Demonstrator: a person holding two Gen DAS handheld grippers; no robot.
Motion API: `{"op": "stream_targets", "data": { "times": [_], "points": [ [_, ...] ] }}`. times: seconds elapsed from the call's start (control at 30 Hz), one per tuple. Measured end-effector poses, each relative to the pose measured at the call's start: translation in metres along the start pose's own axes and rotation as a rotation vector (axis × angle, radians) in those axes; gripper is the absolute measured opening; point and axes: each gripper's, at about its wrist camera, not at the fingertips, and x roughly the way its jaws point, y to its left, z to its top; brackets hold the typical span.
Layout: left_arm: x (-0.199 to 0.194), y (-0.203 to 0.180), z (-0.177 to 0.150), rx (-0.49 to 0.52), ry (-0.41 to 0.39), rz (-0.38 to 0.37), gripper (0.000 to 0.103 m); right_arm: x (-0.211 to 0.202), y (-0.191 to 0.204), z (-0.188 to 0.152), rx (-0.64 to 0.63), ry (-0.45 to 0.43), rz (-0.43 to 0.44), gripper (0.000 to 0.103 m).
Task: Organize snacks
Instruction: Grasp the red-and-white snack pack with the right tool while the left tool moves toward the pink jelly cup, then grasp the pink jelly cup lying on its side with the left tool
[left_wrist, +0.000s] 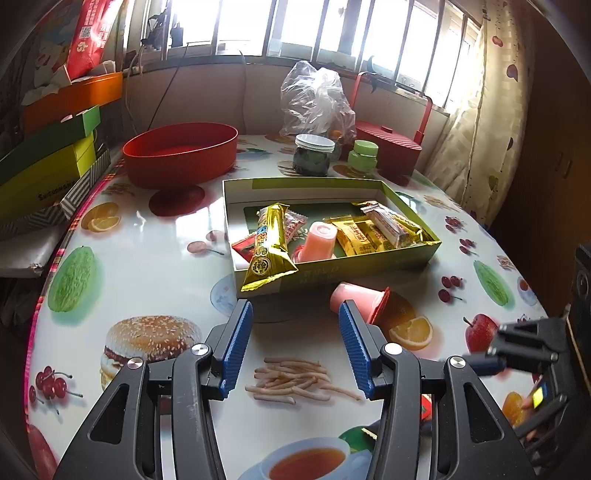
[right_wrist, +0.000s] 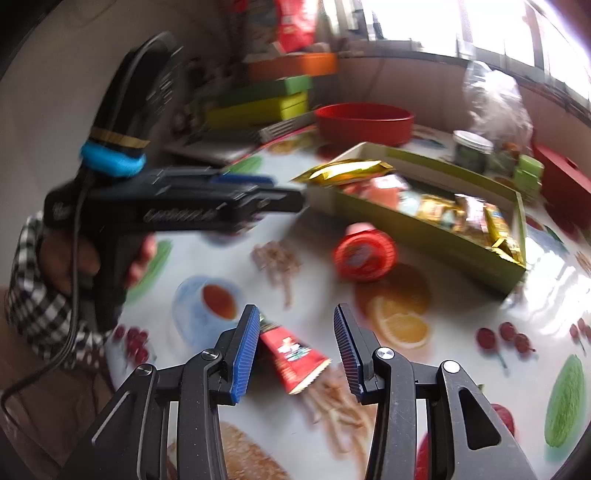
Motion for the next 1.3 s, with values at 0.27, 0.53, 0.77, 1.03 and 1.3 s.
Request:
{"op": "stream_targets", "data": {
  "times": [0.27,0.53,0.77,1.03,1.3],
  "points": [
    [-0.001,-0.002,-0.001,-0.002,0.005,-0.001,0.05,0.015,0.015,-0.012,-0.057,0.061,-0.014,0.043],
    [0.001,-0.004,-0.001,-0.004,0.012,-0.008,0.05,0.025,0.022,-0.016,-0.112,0.104,-0.125,0.044],
    [0.005,-0.011,-0.001,-0.004,0.021,-0.028,0.05,0.021,0.017,-0.02,-0.081,0.082,-0.164,0.031],
    [0.015,-0.026,0.002,0.015,0.033,-0.052,0.06,0.007,0.008,-0.029,-0.04,0.053,-0.232,0.023],
    [0.034,-0.045,0.002,0.06,0.074,-0.04,0.06,-0.008,-0.016,-0.034,0.056,0.02,-0.283,0.023]
  ]
}}
